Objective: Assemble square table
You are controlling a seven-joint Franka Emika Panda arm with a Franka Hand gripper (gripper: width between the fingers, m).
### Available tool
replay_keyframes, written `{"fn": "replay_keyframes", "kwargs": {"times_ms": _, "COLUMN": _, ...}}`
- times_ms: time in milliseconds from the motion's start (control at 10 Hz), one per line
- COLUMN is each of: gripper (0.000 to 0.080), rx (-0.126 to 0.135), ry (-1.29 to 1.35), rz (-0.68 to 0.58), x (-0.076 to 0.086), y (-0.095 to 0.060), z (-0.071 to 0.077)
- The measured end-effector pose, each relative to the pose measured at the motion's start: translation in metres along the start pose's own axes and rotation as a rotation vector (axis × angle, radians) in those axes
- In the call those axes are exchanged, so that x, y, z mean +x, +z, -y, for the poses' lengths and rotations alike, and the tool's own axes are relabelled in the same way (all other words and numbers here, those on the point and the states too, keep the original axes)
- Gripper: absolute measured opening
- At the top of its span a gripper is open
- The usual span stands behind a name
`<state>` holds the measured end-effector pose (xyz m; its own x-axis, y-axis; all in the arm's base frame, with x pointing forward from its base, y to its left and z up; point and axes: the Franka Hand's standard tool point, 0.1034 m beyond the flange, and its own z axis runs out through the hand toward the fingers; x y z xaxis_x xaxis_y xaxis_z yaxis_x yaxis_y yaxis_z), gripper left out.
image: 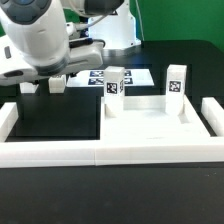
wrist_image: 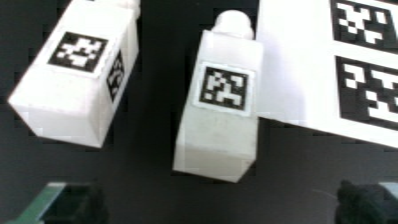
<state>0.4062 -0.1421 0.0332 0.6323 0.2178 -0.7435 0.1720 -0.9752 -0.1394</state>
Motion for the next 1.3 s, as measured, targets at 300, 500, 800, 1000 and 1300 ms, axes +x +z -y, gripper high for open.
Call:
{"fn": "replay_keyframes", "kwargs": {"times_ms": 300, "gripper": 0.0649, "rx": 0.008, "ry": 0.007, "rz": 0.029, "x": -0.001, "y": 0.014, "z": 0.0}}
{"fn": "replay_keyframes", "kwargs": {"times_ms": 500, "gripper": 0.0649, "rx": 0.013, "ry": 0.018, "rz": 0.065, "x": -0.006, "y": 0.033, "z": 0.007}}
{"fn": "replay_keyframes", "kwargs": {"times_ms": 800, "gripper": 0.0649, "rx": 0.014, "ry": 0.002, "rz": 0.079, "x": -0.006, "y": 0.039, "z": 0.011}}
{"fn": "replay_keyframes", "kwargs": {"times_ms": 1000, "gripper": 0.0528, "rx": 0.012, "ry": -0.004, "rz": 0.08, "x": -0.006, "y": 0.039, "z": 0.013}}
{"fn": "replay_keyframes", "kwargs": {"times_ms": 1300, "gripper": 0.0294, "rx": 0.009, "ry": -0.013, "rz": 0.082, "x": -0.005, "y": 0.038, "z": 0.014}}
